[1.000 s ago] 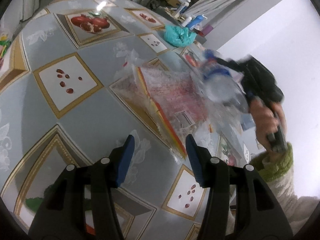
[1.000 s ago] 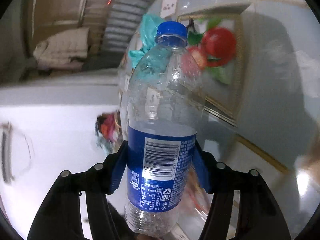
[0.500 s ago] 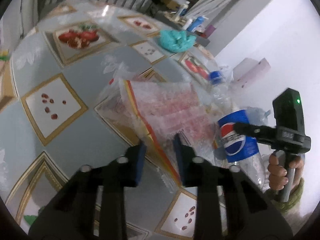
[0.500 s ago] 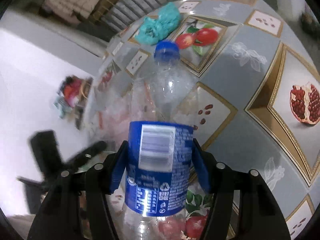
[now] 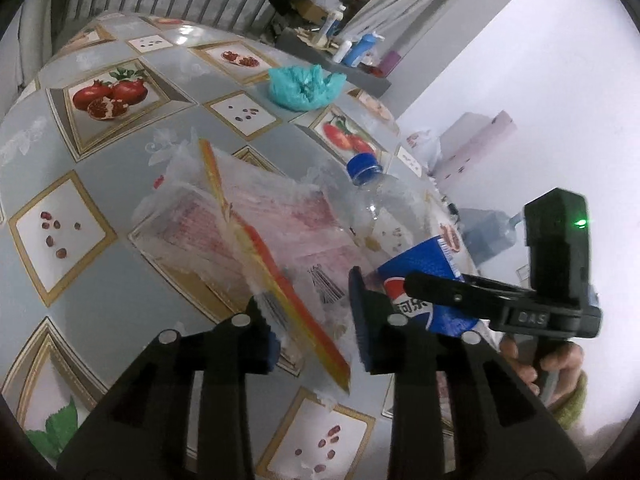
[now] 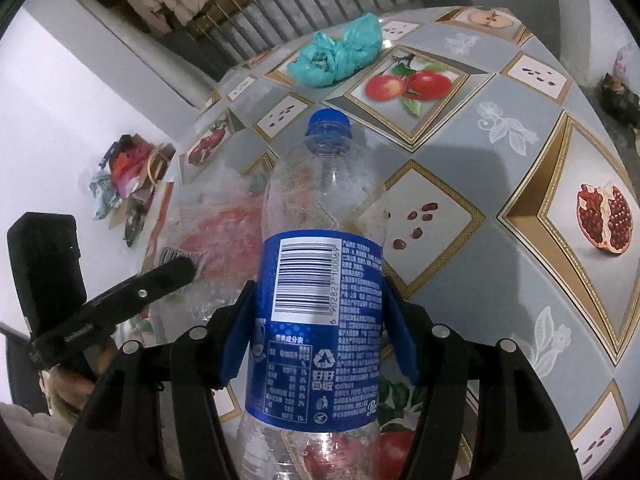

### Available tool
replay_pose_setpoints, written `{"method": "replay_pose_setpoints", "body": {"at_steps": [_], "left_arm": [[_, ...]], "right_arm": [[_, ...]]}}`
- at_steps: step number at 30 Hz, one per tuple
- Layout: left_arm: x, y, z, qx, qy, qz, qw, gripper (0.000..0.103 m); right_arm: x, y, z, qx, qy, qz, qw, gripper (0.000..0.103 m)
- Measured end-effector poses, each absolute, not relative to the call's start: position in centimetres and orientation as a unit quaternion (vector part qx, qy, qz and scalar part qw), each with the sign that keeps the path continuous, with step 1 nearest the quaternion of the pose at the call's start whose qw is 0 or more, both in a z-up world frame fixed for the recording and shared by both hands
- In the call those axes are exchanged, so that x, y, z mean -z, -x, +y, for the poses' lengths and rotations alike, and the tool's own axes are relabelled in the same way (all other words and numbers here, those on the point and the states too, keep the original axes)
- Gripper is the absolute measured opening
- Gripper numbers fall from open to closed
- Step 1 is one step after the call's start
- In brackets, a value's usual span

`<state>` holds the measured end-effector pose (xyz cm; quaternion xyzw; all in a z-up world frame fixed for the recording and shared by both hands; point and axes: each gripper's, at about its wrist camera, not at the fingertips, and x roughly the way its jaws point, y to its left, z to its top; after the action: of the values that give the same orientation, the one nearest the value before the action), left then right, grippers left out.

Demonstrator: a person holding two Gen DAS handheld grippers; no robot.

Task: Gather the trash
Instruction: 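Grasp the clear plastic bag with the left tool while the right tool holds the bottle, then carry bag and bottle to the blue wastebasket and release both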

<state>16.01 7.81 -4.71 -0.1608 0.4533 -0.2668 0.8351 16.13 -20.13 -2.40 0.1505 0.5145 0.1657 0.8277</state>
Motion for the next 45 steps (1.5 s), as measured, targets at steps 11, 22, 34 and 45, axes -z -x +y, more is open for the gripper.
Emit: {"method": "replay_pose_setpoints", "body": {"at_steps": [11, 22, 34, 45], "left_arm": [[3.1, -14.9, 6.3, 0.264, 0.09, 0.43, 0.858, 0.011], [0.5, -13.3, 4.5, 0.268, 0.035, 0.389, 0.881, 0.006], [-3.7, -11.4, -1.4, 0.34, 0.002, 0.344, 0.875, 0.006], [-5.4, -12.2, -18.0, 0.505, -0.047, 0.357, 0.784, 0.006]], "right_arm": [[2.1, -14.3, -21.3, -0.132, -0.123, 0.521, 0.834, 0.06], [0.5, -11.8, -24.2, -0.113, -0.165, 0.479, 0.855, 0.059], [-3.2, -4.1, -34.5, -0.03, -0.251, 0.38, 0.89, 0.058], [-1.7, 11.3, -51.4, 0.211, -0.373, 0.288, 0.857, 0.059]]}}
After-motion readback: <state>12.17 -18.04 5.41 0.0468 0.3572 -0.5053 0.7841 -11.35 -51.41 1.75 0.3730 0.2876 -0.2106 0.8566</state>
